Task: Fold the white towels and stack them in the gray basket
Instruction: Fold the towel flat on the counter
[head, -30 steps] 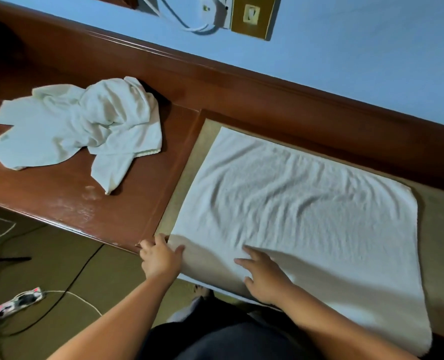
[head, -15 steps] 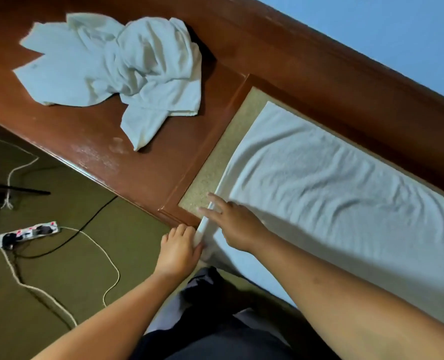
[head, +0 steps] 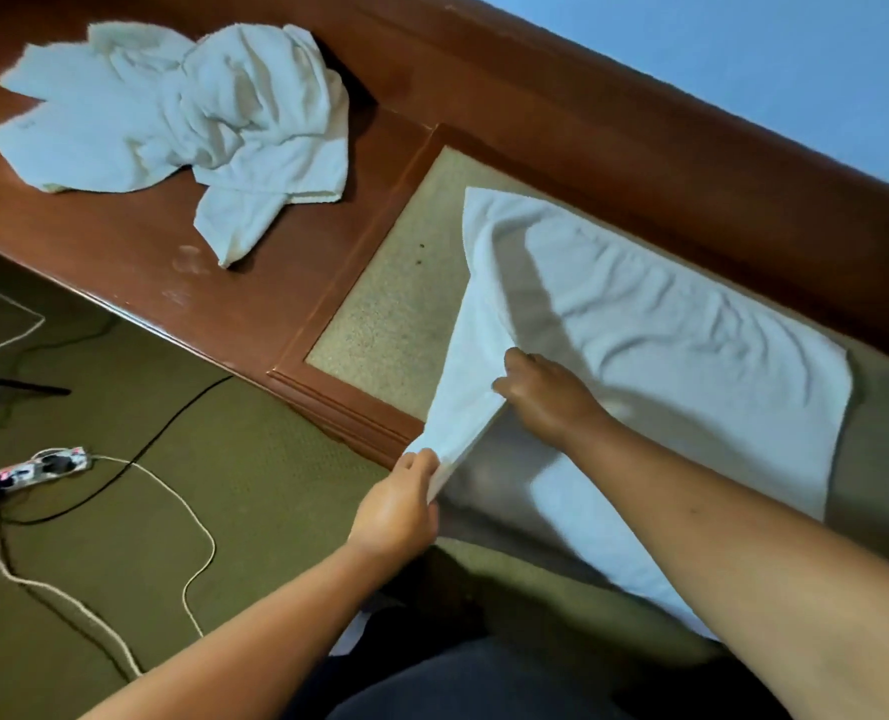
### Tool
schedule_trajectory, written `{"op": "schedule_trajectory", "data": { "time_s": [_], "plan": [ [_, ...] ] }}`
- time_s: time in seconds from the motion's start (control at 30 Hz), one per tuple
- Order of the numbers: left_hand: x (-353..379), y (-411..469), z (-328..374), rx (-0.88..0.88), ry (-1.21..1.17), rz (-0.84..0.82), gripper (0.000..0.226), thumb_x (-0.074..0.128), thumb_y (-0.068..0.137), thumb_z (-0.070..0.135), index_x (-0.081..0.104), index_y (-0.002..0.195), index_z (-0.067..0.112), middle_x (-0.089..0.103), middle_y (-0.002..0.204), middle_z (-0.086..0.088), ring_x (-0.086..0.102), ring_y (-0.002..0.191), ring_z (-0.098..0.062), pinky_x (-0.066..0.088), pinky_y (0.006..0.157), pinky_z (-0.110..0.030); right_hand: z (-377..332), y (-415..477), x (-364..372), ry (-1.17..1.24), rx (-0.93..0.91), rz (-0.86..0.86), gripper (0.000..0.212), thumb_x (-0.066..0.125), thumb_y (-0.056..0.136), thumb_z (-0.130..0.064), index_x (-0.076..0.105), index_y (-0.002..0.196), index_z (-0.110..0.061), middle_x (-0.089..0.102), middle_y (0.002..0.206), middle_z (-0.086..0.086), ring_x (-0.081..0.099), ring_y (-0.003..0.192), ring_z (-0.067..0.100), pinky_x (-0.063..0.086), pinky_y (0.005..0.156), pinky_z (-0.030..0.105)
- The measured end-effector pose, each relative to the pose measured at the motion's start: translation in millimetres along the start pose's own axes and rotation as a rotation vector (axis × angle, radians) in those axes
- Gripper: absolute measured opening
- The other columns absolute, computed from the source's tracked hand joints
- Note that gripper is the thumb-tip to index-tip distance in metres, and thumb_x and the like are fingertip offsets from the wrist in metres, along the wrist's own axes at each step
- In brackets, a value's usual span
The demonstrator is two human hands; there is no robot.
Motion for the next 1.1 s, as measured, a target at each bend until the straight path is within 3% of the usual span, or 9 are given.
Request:
{"op": "schedule_trajectory", "data": {
  "time_s": [0.17,0.27,0.33,0.4,0.5,0.6,0.73,0.9,1.1],
  "plan": [
    [99,-29,116,0.135,-0.057,-0.231,0.034,0.057,0.091,0.015,0.046,0.123,0.021,0.048,0.118,-0.004,0.059,0.097,-0.032,0.042,0.077,-0.036,129,-115,-2,0.273,0.365,0.204,0.023,0.048,0.096,-0.030,0.039,0.086,-0.012,0.054,0.088,0.013,0.053,0.083,0.035,0.045,0.073,0.042],
    [169,-57,137,0.172,-0.120,-0.531,0.032,0.065,0.091,0.028,0.057,0.122,0.030,0.058,0.121,0.003,0.058,0.093,-0.012,0.043,0.088,-0.023,189,-182,25,0.059,0.504,0.168,0.018,0.043,0.100,-0.022,0.053,0.112,-0.013,0.057,0.110,0.016,0.057,0.096,0.038,0.045,0.073,0.041],
    [184,-56,111,0.037,-0.137,-0.473,0.020,0.070,0.089,0.032,0.063,0.107,0.027,0.064,0.113,0.004,0.058,0.086,-0.008,0.049,0.090,-0.027,209,-217,53,-0.155,0.517,0.034,0.045,0.041,0.097,-0.012,0.044,0.141,-0.018,0.044,0.130,0.014,0.054,0.104,0.036,0.042,0.074,0.037],
    [170,-47,70,-0.203,-0.213,-0.194,0.028,0.076,0.084,0.031,0.058,0.101,0.019,0.063,0.109,-0.005,0.060,0.096,-0.018,0.050,0.092,-0.036,219,-250,80,-0.171,0.532,-0.021,0.057,0.041,0.095,-0.010,0.034,0.150,-0.023,0.037,0.135,0.010,0.052,0.111,0.032,0.045,0.079,0.037],
    [132,-35,22,-0.423,-0.317,0.182,0.071,0.087,0.075,0.031,0.047,0.128,0.007,0.052,0.128,-0.018,0.050,0.123,-0.036,0.043,0.104,-0.044,218,-282,112,0.026,0.594,-0.015,0.051,0.047,0.098,-0.019,0.040,0.148,-0.025,0.042,0.136,0.005,0.052,0.118,0.028,0.050,0.090,0.040],
    [127,-10,8,-0.466,-0.472,0.139,0.093,0.091,0.073,0.030,0.033,0.140,0.005,0.055,0.129,-0.018,0.055,0.121,-0.036,0.045,0.103,-0.044,205,-301,138,0.300,0.654,-0.008,0.045,0.052,0.099,-0.031,0.045,0.143,-0.025,0.047,0.140,0.002,0.054,0.121,0.026,0.048,0.092,0.037],
    [142,3,2,-0.495,-0.417,-0.101,0.087,0.094,0.059,0.050,0.053,0.122,0.006,0.068,0.112,-0.012,0.067,0.100,-0.025,0.056,0.093,-0.045,199,-295,168,0.613,0.738,-0.034,0.048,0.059,0.096,-0.038,0.049,0.140,-0.022,0.055,0.138,0.002,0.055,0.121,0.021,0.046,0.100,0.034],
    [157,-35,12,-0.408,-0.322,-0.309,0.024,0.080,0.084,0.024,0.073,0.100,0.008,0.075,0.094,-0.009,0.072,0.085,-0.024,0.056,0.074,-0.034,185,-280,190,0.984,0.860,-0.032,0.058,0.061,0.097,-0.032,0.043,0.148,-0.013,0.049,0.145,0.008,0.051,0.125,0.027,0.044,0.102,0.034],
    [151,-80,-6,-0.373,-0.501,-0.308,0.053,0.077,0.066,0.030,0.067,0.115,0.010,0.077,0.102,-0.009,0.074,0.095,-0.029,0.057,0.092,-0.052,167,-270,224,1.385,0.904,-0.066,0.081,0.067,0.093,-0.032,0.021,0.158,-0.018,0.029,0.161,0.002,0.037,0.142,0.028,0.038,0.107,0.042]
  ]
}}
Point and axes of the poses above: each hand's wrist, its own y-axis towards the middle knuckle, its own x-axis out of the palm, z = x × y, the point moved 8 cm from there along y, towards the middle knuckle
